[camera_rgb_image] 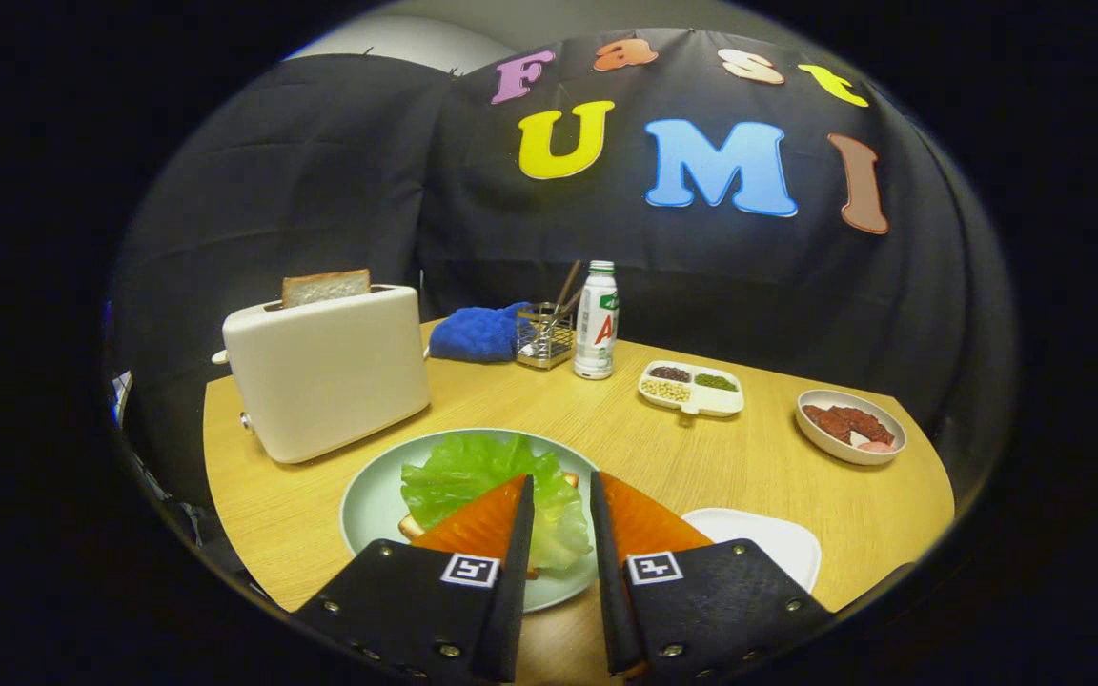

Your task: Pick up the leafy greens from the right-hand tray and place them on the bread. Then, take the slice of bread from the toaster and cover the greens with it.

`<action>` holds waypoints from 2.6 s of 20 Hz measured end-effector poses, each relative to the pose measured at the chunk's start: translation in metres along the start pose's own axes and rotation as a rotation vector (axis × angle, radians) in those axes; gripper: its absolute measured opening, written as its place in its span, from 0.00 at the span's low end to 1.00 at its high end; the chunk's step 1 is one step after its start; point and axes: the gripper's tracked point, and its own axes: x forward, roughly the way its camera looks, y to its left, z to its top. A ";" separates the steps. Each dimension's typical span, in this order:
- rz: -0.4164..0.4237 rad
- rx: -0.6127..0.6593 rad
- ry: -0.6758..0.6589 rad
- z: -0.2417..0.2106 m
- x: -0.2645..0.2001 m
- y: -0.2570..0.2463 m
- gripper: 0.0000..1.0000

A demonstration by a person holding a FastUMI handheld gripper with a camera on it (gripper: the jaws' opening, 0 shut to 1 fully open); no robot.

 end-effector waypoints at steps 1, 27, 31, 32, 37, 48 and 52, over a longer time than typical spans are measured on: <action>-0.029 0.025 -0.017 0.005 -0.003 -0.002 0.36; -0.175 0.035 -0.153 0.102 0.013 0.168 0.41; -0.174 0.067 -0.148 0.104 0.017 0.191 0.41; -0.187 0.078 -0.152 0.106 0.019 0.195 0.41; -0.184 0.084 -0.190 0.126 0.036 0.241 0.41; -0.224 0.121 -0.132 0.132 0.077 0.294 0.41; -0.221 0.119 -0.099 0.133 0.093 0.302 0.41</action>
